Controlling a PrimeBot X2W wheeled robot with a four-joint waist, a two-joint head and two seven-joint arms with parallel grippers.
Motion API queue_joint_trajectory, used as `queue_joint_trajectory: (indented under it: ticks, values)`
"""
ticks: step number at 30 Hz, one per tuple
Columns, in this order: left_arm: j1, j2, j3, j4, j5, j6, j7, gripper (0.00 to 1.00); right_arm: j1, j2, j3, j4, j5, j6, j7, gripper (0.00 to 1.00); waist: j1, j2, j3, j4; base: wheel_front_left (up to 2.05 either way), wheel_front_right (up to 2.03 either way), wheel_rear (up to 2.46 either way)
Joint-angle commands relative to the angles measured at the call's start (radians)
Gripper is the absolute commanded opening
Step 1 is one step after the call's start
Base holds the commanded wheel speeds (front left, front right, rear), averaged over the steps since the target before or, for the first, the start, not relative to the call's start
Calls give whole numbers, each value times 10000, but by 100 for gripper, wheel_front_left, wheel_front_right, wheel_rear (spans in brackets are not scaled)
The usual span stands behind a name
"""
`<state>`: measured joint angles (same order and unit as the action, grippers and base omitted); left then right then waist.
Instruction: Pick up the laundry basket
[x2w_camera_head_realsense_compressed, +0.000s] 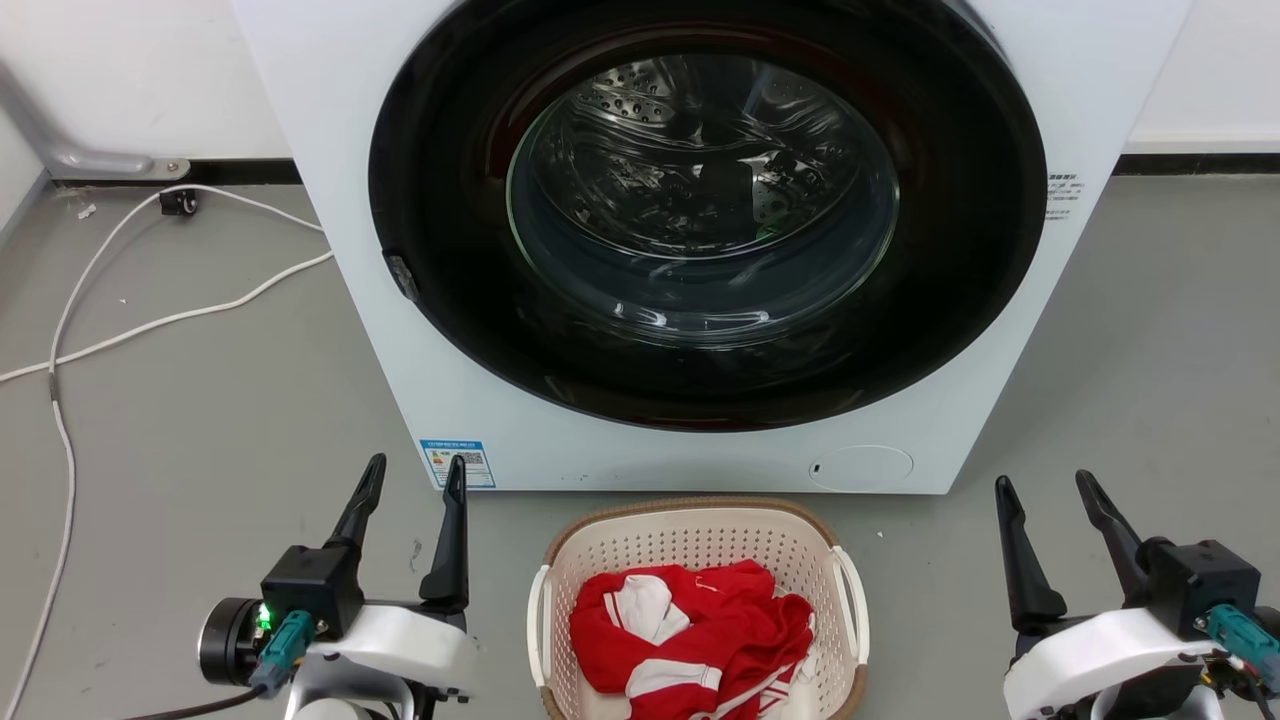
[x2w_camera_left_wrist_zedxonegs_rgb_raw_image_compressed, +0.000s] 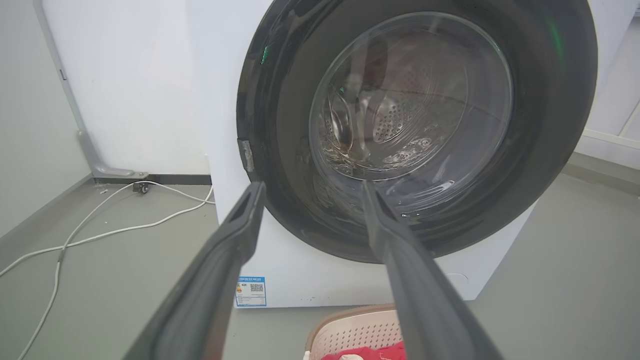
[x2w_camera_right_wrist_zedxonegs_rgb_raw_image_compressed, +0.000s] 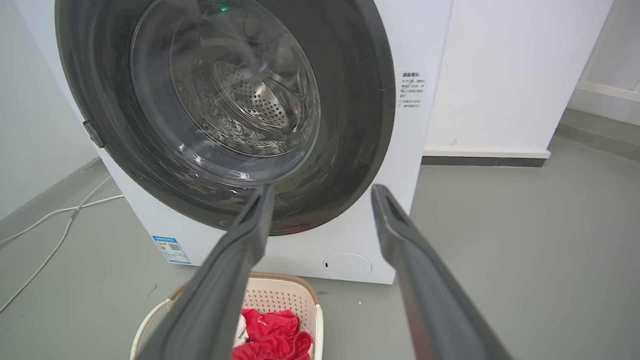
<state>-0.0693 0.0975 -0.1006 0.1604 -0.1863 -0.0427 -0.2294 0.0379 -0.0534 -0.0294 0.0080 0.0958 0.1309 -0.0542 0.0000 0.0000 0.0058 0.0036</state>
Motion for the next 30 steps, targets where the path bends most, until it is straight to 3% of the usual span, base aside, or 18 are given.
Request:
queue_joint_trajectory:
  ticks: [1,18,30]
  values:
    - [-84,53,-26,-22,184,56,-78,100,28,39,2,-82,-182,-3,-69,100,0,0,6,0,0,0,0]
    - [-31,-16,46,48,1219,56,-383,100,159,53,24,-75,-1238,-3,-262,100,0,0,56,-8,0,0,0]
    - [-46,-80,169,134,1098,-34,-367,100,92,51,-25,40,-1083,-5,-288,100,0,0,105,-15,0,0,0]
